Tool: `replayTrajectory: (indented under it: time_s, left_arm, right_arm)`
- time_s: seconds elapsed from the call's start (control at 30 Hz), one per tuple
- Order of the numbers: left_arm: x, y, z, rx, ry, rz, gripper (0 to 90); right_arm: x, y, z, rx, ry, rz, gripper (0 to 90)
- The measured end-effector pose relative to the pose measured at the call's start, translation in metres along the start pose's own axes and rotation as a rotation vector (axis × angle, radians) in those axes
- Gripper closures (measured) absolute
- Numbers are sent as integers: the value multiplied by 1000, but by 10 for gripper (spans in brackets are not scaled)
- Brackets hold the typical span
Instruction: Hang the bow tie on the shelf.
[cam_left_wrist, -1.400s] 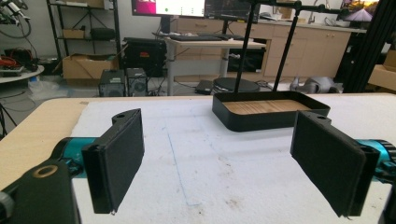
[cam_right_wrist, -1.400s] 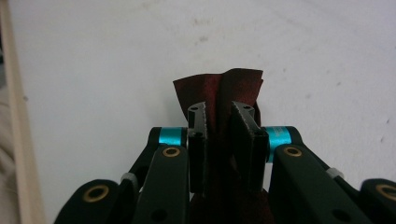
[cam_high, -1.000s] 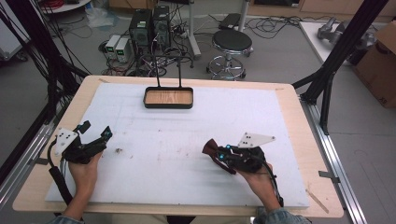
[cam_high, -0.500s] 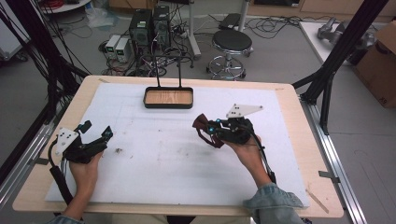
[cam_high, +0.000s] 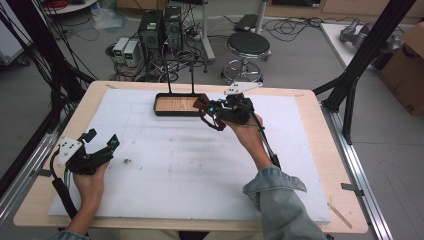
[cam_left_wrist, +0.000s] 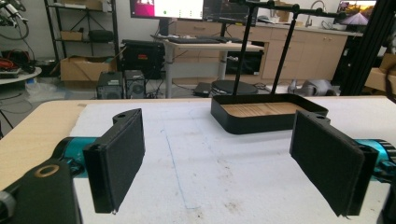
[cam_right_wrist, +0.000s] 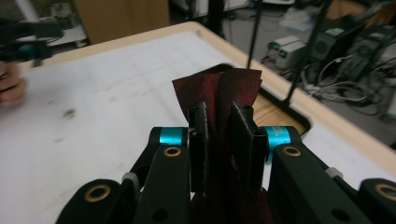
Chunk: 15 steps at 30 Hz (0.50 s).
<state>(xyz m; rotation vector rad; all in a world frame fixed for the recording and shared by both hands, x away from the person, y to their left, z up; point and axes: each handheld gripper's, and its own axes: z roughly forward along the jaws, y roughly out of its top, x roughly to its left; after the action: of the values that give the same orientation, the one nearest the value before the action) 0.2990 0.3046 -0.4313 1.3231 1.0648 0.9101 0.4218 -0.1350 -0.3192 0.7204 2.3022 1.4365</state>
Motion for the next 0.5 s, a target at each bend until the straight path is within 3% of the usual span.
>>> replayTrajectory:
  time_s: [0.07,0.23,0.5]
  left_arm:
    - [0,0,0,2,-2,4,183]
    - [0,0,1,3,-5,-1,184]
    - [3,-1,1,1,-6,-11,184]
  right_arm:
    - [-13,10,7,-25,-20,33,773]
    - [-29,21,17,-54,-29,84,774]
    - [-42,35,37,-83,-73,91,775]
